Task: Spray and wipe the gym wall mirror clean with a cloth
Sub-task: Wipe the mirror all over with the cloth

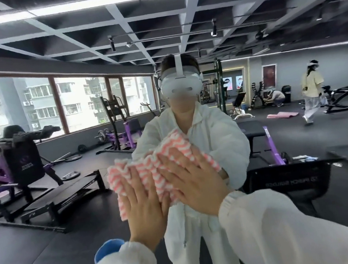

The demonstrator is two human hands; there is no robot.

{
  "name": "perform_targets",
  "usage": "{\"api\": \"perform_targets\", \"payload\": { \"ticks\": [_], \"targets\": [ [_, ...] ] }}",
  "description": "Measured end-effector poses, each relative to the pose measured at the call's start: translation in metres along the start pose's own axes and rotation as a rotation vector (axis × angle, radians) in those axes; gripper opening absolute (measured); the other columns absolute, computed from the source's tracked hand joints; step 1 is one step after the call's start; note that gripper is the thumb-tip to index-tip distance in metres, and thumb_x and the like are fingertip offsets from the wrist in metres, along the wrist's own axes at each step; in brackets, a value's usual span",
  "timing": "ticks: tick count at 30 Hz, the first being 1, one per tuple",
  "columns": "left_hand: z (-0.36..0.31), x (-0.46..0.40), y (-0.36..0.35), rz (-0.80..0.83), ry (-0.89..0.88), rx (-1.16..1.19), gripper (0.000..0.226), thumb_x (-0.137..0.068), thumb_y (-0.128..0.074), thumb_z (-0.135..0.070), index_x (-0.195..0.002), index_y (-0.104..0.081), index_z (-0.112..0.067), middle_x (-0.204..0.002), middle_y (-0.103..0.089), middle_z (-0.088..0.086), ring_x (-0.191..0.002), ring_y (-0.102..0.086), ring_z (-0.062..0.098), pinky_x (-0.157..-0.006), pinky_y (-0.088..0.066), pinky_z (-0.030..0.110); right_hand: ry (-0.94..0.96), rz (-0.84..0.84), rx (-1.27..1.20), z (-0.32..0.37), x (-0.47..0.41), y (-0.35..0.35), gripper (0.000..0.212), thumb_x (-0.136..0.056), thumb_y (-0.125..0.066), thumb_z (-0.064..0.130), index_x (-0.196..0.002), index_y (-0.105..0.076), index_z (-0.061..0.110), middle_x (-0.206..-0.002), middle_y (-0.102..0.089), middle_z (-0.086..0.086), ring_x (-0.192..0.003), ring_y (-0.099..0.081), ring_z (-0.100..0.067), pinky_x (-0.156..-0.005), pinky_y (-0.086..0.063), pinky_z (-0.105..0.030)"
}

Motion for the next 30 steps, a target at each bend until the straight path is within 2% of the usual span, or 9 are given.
{"api": "perform_targets", "payload": {
  "ticks": [2,6,9,12,14,17,22,26,30],
  "targets": [
    [-0.017,-0.03,0.006,0.0,-0.064,0.008,0.063,-0.099,-0.009,-0.053,-0.151,0.005,-0.021,-0.154,0.001,0.022,-0.133,-0.011,0.049,-0.114,0.006,0.045,-0.084,-0.029,-0.018,-0.03,-0.001,0.007,0.063,-0.092,-0.022,0.045,-0.149,-0.015,0.018,-0.157,-0.008,-0.002,-0.143,0.0,-0.032,-0.113,0.003,-0.057],
    [-0.048,-0.104,0.019,-0.06,-0.132,-0.021,0.064,-0.097,-0.015,-0.056,-0.15,-0.012,-0.021,-0.152,-0.013,0.024,-0.137,-0.009,0.048,-0.111,-0.005,0.057,-0.305,-0.073,0.014,-0.096,-0.009,0.022,0.064,-0.096,-0.023,0.054,-0.151,-0.016,0.022,-0.157,-0.01,-0.007,-0.142,-0.007,-0.04,-0.112,0.005,-0.059],
    [-0.069,-0.147,0.028,-0.123,-0.224,-0.047,0.062,-0.097,-0.021,-0.056,-0.148,-0.018,-0.021,-0.152,-0.019,0.026,-0.138,-0.012,0.05,-0.114,0.001,0.053,-0.422,-0.077,0.031,-0.131,-0.012,0.031,0.067,-0.097,-0.019,0.059,-0.152,-0.016,0.02,-0.157,-0.017,-0.014,-0.141,-0.016,-0.046,-0.111,-0.005,-0.061],
    [-0.096,-0.16,0.028,-0.158,-0.296,-0.073,0.061,-0.099,-0.016,-0.054,-0.146,-0.027,-0.018,-0.15,-0.025,0.027,-0.136,-0.019,0.052,-0.114,0.001,0.05,-0.495,-0.065,0.016,-0.145,0.001,0.032,0.068,-0.098,-0.02,0.057,-0.152,-0.013,0.016,-0.156,-0.017,-0.017,-0.141,-0.015,-0.047,-0.111,-0.001,-0.059],
    [-0.11,-0.15,0.021,-0.14,-0.343,-0.083,0.059,-0.099,-0.015,-0.05,-0.147,-0.026,-0.016,-0.15,-0.025,0.026,-0.137,-0.02,0.05,-0.114,-0.002,0.051,-0.533,-0.072,0.004,-0.143,0.019,0.026,0.068,-0.098,-0.021,0.055,-0.151,-0.014,0.013,-0.156,-0.017,-0.018,-0.14,-0.015,-0.047,-0.111,-0.004,-0.061],
    [-0.123,-0.119,0.004,-0.079,-0.423,-0.073,0.06,-0.098,-0.025,-0.047,-0.148,-0.019,-0.014,-0.153,-0.019,0.022,-0.14,-0.015,0.045,-0.114,-0.005,0.053,-0.548,-0.053,-0.032,-0.128,0.056,0.014,0.069,-0.099,-0.022,0.054,-0.151,-0.011,0.011,-0.156,-0.011,-0.018,-0.141,-0.012,-0.046,-0.112,-0.004,-0.062],
    [-0.127,-0.047,-0.029,-0.017,-0.58,-0.147,0.063,-0.093,-0.03,-0.047,-0.146,-0.019,-0.015,-0.151,-0.015,0.013,-0.141,-0.006,0.041,-0.109,-0.015,0.052,-0.519,0.037,-0.121,-0.075,0.13,-0.008,0.065,-0.099,-0.009,0.05,-0.151,0.004,0.013,-0.156,0.001,-0.017,-0.14,-0.006,-0.046,-0.111,-0.003,-0.062],
    [-0.123,0.005,-0.047,0.042,-0.672,-0.211,0.06,-0.091,-0.031,-0.046,-0.142,-0.027,-0.014,-0.147,-0.024,0.011,-0.143,0.012,0.037,-0.115,0.006,0.049,-0.529,0.104,-0.138,-0.028,0.17,-0.017,0.063,-0.1,-0.003,0.046,-0.151,0.006,0.01,-0.157,0.016,-0.015,-0.143,0.012,-0.041,-0.112,0.0,-0.061],
    [-0.117,0.005,-0.042,0.055,-0.697,-0.198,0.06,-0.091,-0.029,-0.046,-0.143,-0.026,-0.016,-0.148,-0.024,0.009,-0.144,0.012,0.034,-0.112,-0.004,0.048,-0.535,0.113,-0.161,-0.027,0.169,-0.014,0.061,-0.1,-0.003,0.045,-0.151,0.003,0.011,-0.158,0.015,-0.012,-0.143,0.008,-0.042,-0.11,-0.003,-0.061]
  ]
}}
Point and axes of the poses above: each hand's wrist, its own x-axis away from the middle knuckle, its own y-axis out of the back of the hand, z = x × y, the point moved 1 cm from there along -x, towards the middle knuckle
